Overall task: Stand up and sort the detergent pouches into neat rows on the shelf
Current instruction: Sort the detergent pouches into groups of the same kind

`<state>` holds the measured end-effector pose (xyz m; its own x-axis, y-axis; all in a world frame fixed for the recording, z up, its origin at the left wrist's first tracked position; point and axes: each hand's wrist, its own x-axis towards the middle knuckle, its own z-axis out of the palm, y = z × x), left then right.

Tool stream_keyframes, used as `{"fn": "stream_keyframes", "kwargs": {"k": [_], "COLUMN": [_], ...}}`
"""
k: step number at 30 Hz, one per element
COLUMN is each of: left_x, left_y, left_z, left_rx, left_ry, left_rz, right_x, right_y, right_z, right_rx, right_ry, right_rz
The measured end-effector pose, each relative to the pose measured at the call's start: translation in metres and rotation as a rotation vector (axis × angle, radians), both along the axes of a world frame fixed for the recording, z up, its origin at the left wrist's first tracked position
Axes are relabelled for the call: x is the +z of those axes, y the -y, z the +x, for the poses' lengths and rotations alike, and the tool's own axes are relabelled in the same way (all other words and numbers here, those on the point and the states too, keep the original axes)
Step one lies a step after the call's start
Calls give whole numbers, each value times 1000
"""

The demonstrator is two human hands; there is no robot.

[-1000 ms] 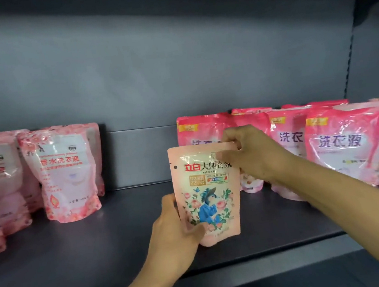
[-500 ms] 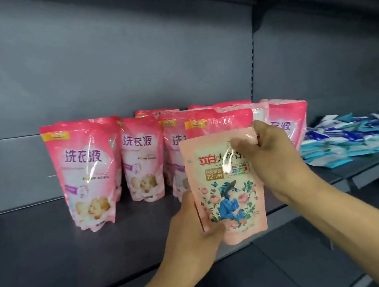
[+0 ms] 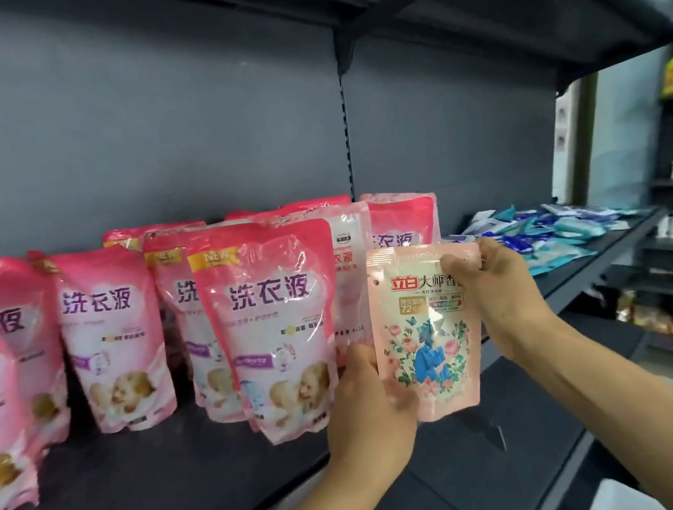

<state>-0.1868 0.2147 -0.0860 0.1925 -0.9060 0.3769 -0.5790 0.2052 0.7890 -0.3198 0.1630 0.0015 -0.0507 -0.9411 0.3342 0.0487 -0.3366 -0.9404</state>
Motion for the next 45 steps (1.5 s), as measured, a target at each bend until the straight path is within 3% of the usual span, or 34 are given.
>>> {"fn": "stream_keyframes", "kwargs": {"k": [18,29,32,35,39,42,45], "left_x": [4,11,13,16,18,22,23], "left_y": [86,81,79,76,71,65,58], "left_z": [-66,-53,-46,-39,-31,-27,-21], "left_rx": [226,335,358,387,394,387,372], "left_ry": [-5,86,100,105,102,102,104], "left_rz": [18,-25,-43,-37,-37,-53,-52], "right_x": [-6,-18,-14,4,29,39,43], "right_y": [151,166,162,147,118,108,116], "right_z": [-66,-67,-72,-67,-33,8,47], "right_rx": [112,158,127,-20,-10,134,143], "right_ry": [8,-15,-155,-379,-512,-604,-687], "right_rz": [-26,-129,-213,-513,-821,-834,-638]}}
